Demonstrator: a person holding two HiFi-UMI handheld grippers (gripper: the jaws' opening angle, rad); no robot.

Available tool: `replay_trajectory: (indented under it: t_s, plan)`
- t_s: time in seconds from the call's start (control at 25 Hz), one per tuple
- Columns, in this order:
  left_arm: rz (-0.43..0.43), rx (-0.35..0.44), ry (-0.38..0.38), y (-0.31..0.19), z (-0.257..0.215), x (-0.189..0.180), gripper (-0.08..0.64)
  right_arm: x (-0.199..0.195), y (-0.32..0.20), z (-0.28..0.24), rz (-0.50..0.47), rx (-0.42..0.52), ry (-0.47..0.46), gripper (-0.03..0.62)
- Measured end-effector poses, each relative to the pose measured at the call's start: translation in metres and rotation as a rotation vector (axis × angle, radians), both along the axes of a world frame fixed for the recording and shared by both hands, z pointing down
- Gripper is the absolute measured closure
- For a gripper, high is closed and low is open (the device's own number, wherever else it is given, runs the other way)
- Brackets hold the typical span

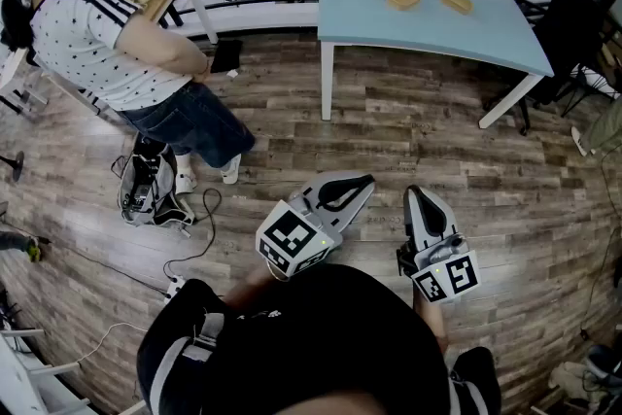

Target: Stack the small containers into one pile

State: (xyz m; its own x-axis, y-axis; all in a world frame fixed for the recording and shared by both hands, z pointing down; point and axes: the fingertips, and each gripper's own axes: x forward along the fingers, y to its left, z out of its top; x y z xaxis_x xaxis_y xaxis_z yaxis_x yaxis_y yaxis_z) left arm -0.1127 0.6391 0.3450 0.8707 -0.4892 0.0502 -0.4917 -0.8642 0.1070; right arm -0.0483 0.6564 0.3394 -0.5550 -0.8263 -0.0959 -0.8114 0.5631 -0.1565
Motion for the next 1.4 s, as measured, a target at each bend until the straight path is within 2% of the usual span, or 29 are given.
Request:
replay_trajectory:
  t_s: [0.72, 1.4]
  plan:
    - [-0.039, 0.005, -0.008, -0.001, -0.002, -0.012, 0.541, -0.003, -0.002, -0.004, -0.004, 0.006, -0.068, 0.588]
    - [-0.060, 0.000, 0.013, -0.034, 0.005, -0.050, 0.541, -0.031, -0.030, -0.003, 0.024, 0.003, -0.053, 0.589]
